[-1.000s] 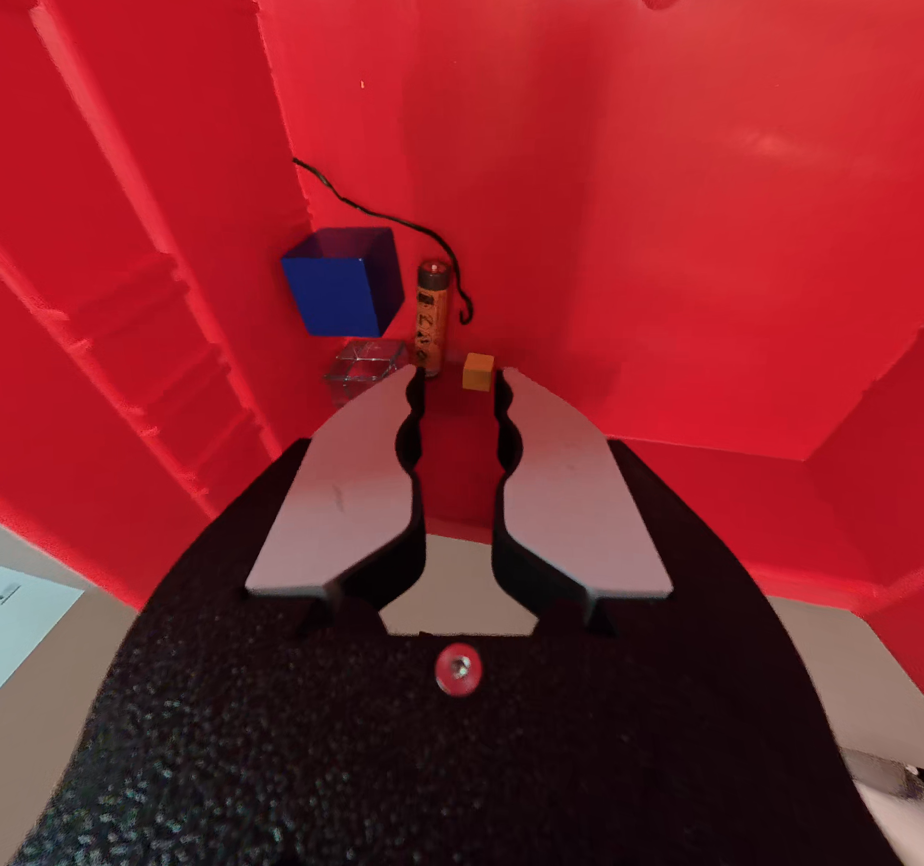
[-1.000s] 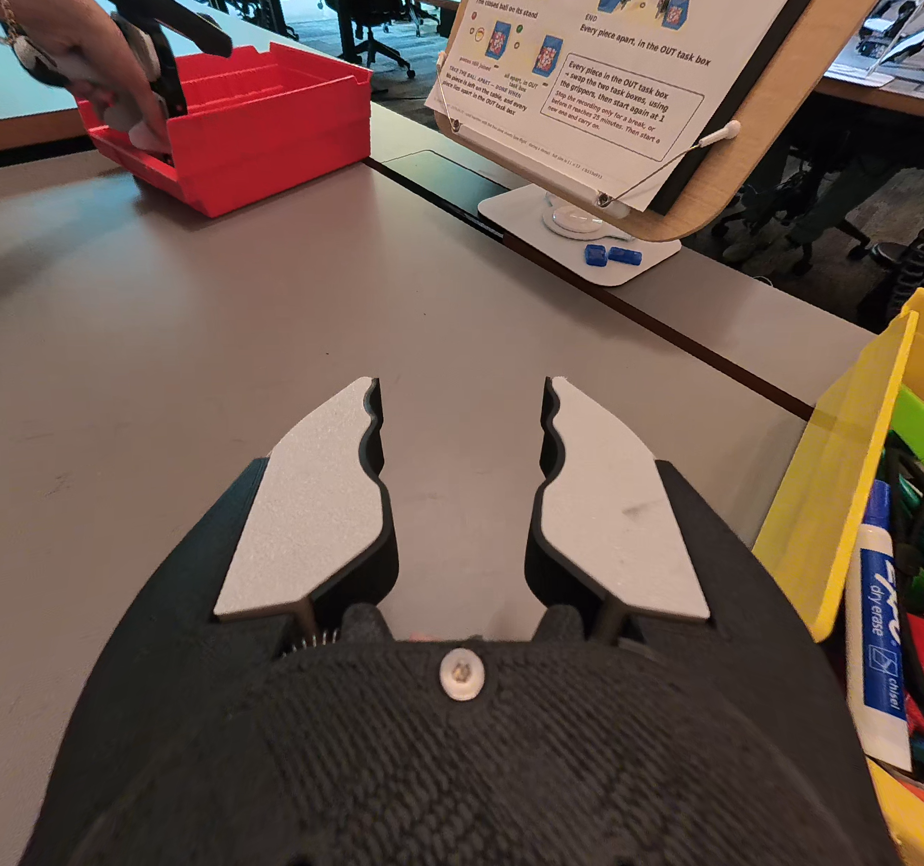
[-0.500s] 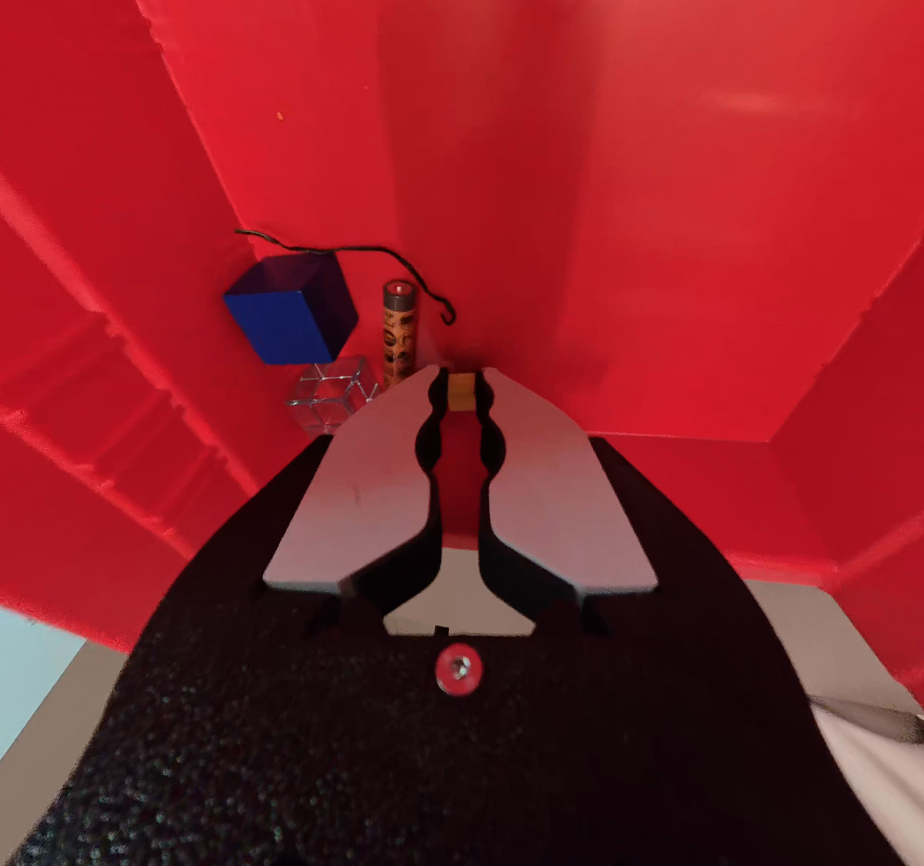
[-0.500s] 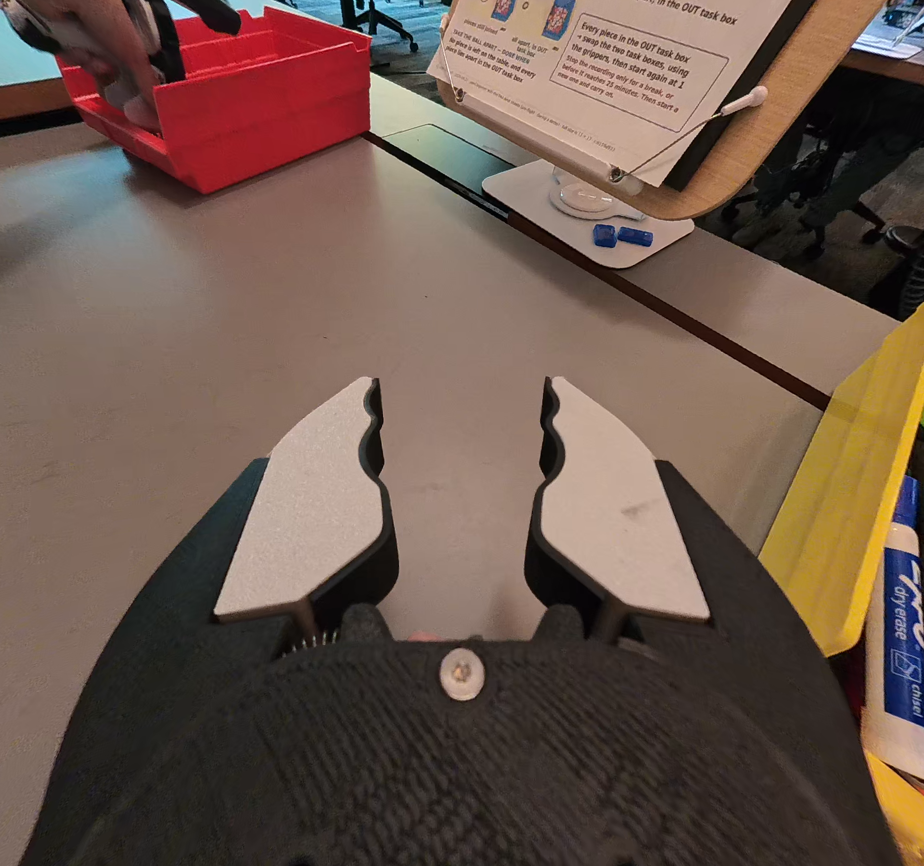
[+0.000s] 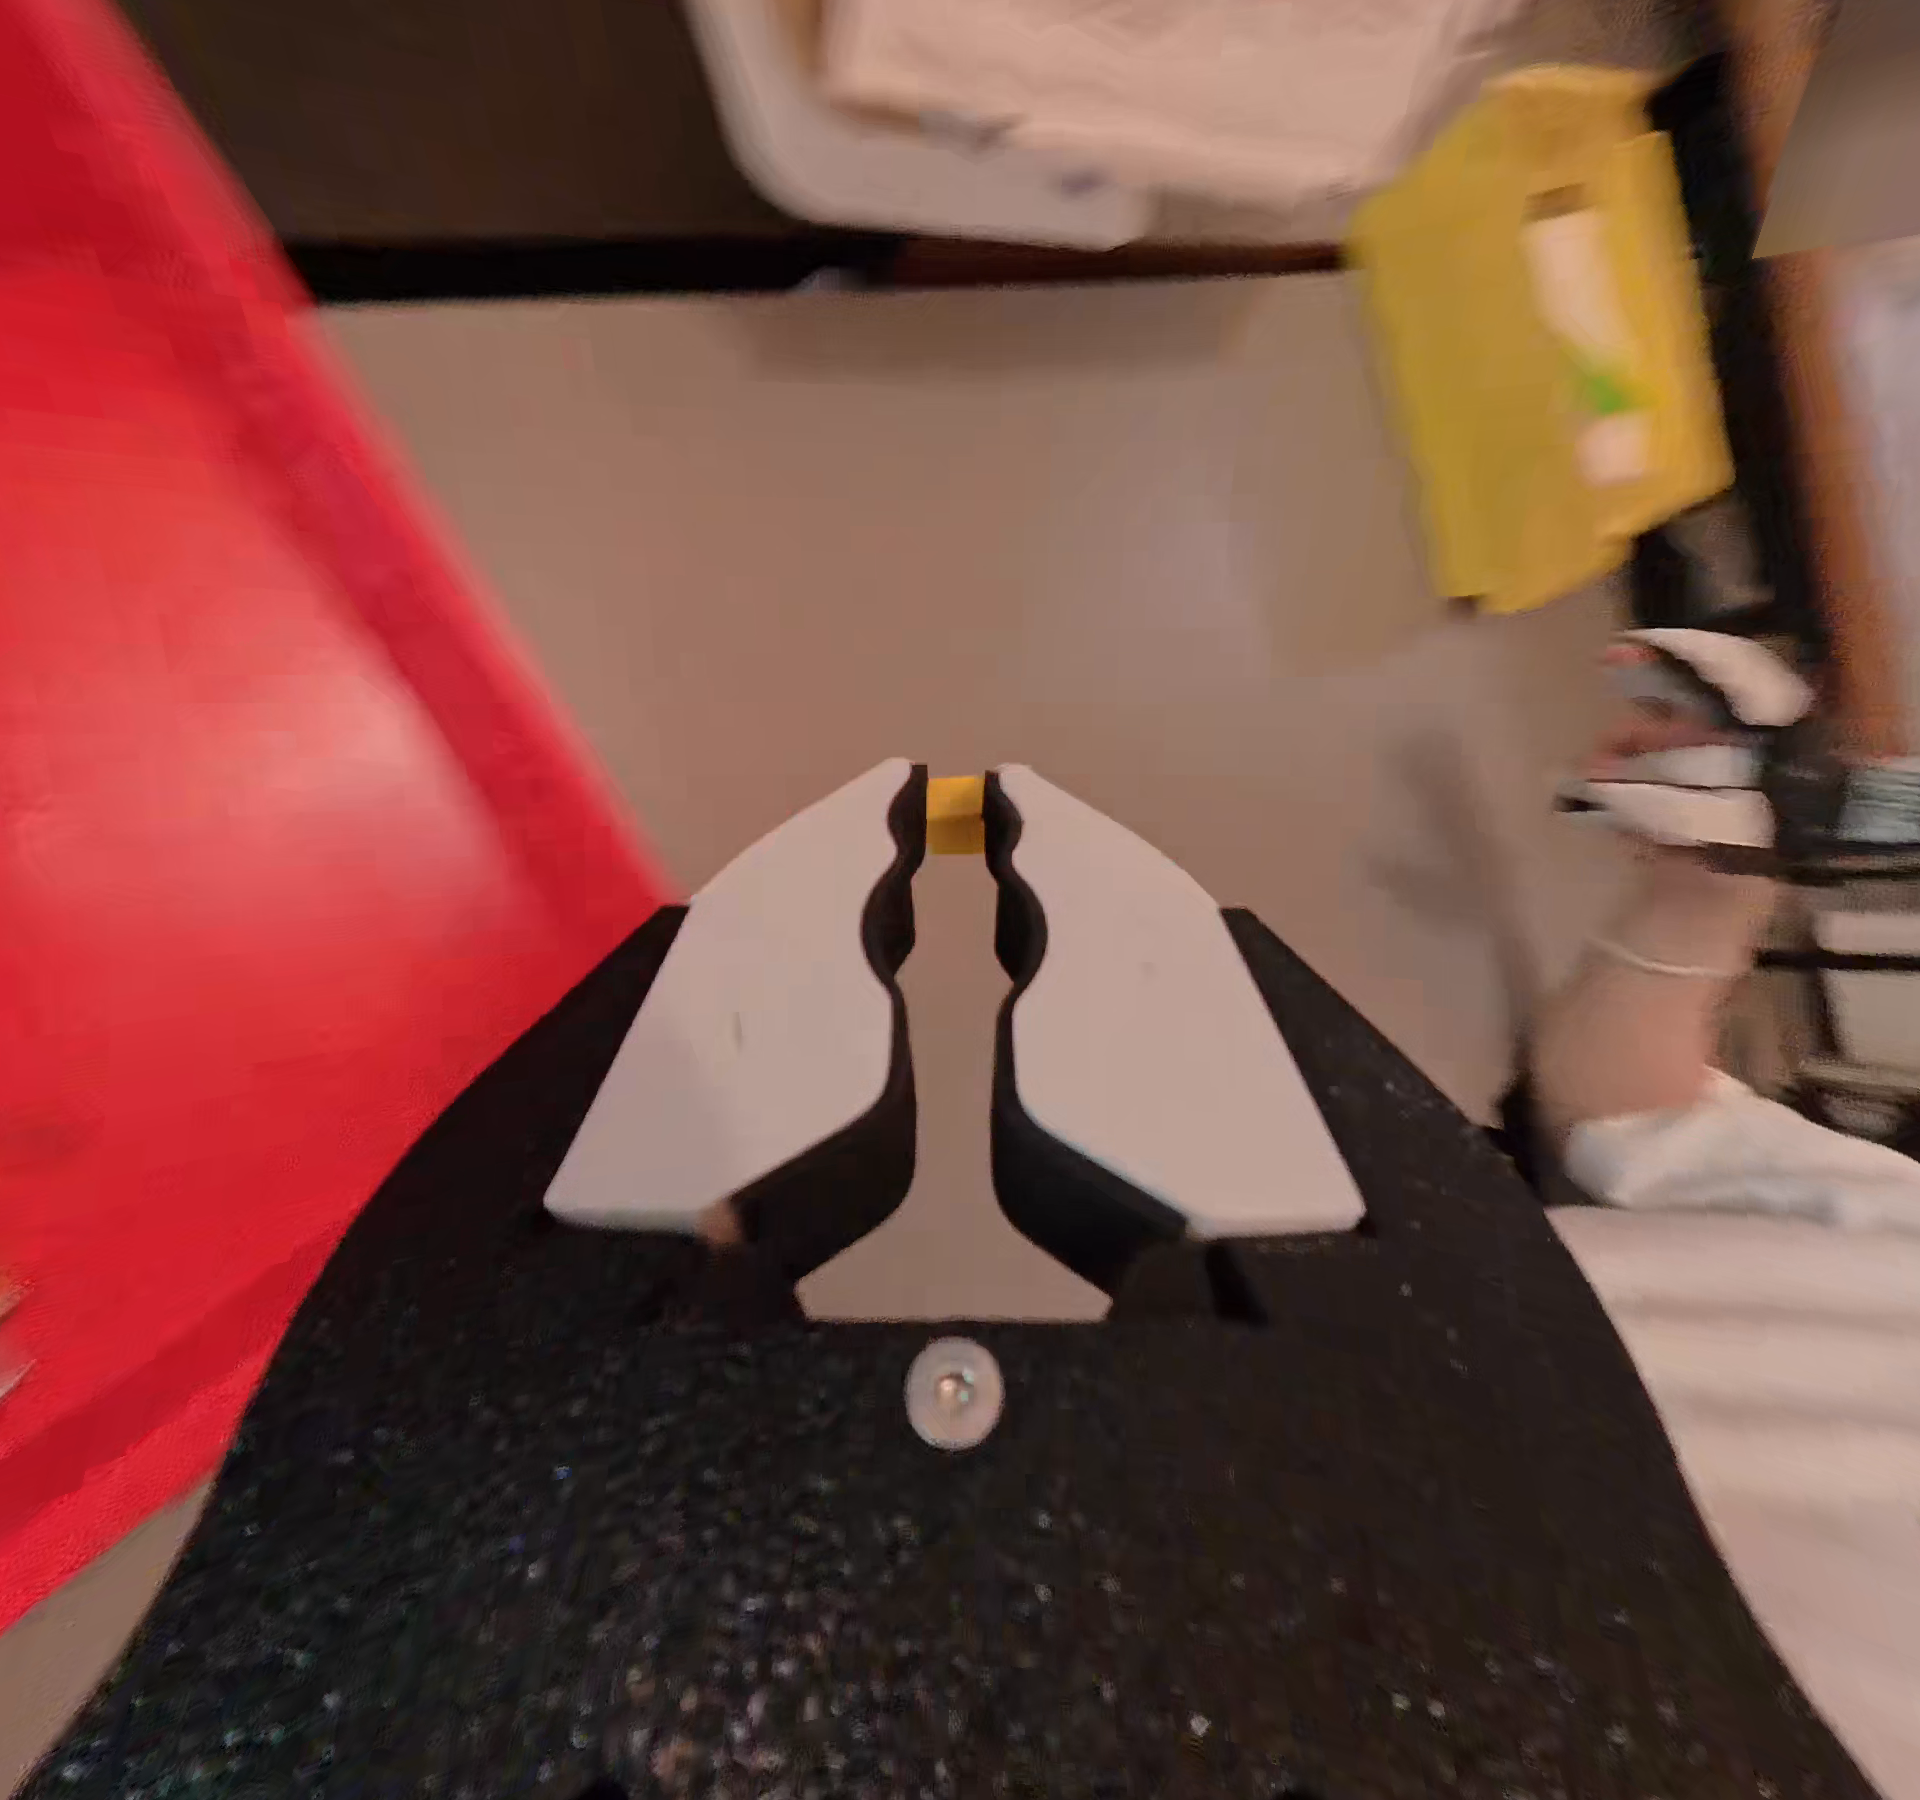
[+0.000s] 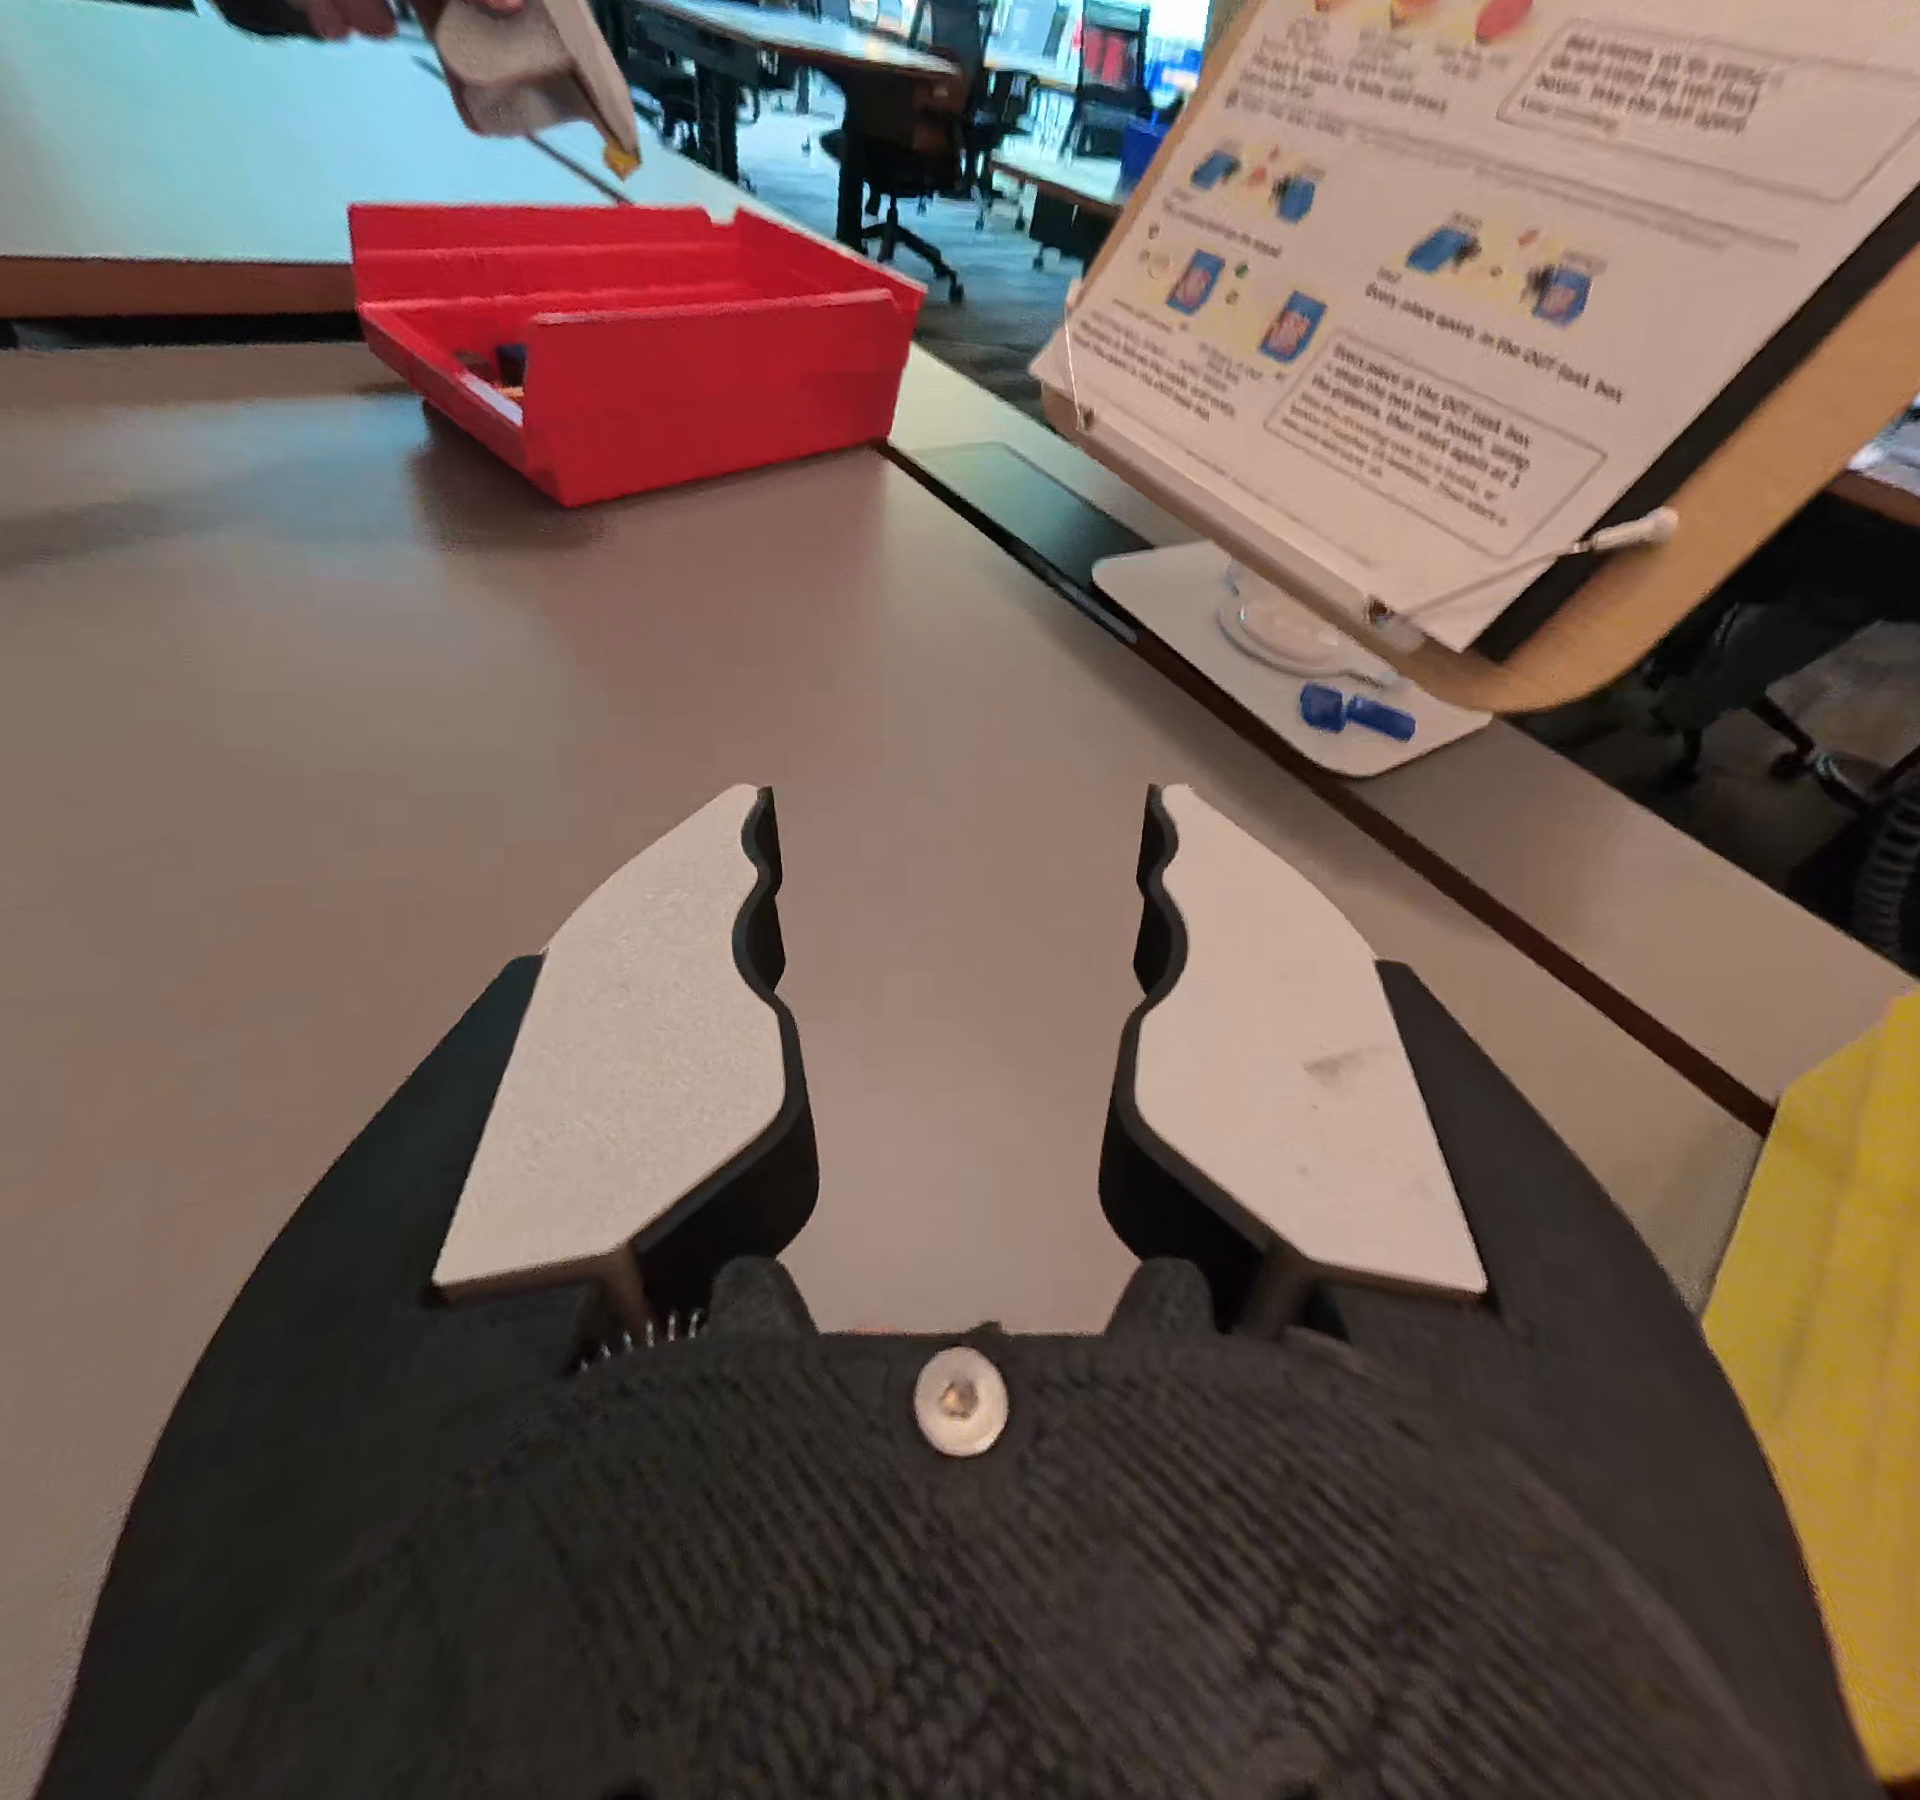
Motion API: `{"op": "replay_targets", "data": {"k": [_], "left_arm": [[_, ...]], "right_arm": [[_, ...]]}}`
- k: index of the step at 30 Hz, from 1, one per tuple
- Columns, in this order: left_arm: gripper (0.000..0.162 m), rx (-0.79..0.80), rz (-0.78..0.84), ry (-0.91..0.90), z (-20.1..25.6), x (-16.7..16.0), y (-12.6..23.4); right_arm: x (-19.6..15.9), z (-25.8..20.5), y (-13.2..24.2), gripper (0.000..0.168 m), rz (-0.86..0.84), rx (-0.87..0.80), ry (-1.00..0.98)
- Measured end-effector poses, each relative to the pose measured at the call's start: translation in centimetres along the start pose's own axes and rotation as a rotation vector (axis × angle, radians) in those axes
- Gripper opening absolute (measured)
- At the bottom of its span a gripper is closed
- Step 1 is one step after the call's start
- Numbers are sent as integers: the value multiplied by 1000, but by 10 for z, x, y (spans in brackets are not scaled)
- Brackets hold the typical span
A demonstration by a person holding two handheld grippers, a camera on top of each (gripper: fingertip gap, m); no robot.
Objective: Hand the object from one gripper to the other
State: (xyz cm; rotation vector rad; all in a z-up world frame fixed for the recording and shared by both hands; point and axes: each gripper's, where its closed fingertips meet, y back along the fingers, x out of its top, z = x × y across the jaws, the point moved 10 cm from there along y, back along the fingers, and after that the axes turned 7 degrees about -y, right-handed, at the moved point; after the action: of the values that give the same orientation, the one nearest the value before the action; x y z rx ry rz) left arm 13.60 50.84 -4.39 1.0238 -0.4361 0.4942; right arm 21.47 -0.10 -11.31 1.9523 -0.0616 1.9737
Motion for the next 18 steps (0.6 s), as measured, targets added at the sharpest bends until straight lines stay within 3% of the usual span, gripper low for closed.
{"op": "replay_targets", "data": {"k": [4,9,12,18], "left_arm": [[10,-380,209,-137,82,-9,-19],[9,-752,281,-306,172,-45,-67],[10,-842,367,-326,206,-66,-90],[10,-933,609,-142,237,-99,-112]], "right_arm": [[15,-31,-14,62,160,49,78],[31,-77,-18,50,438,101,269],[41,-93,-13,49,532,57,290],[45,-109,-11,40,531,-93,481]]}}
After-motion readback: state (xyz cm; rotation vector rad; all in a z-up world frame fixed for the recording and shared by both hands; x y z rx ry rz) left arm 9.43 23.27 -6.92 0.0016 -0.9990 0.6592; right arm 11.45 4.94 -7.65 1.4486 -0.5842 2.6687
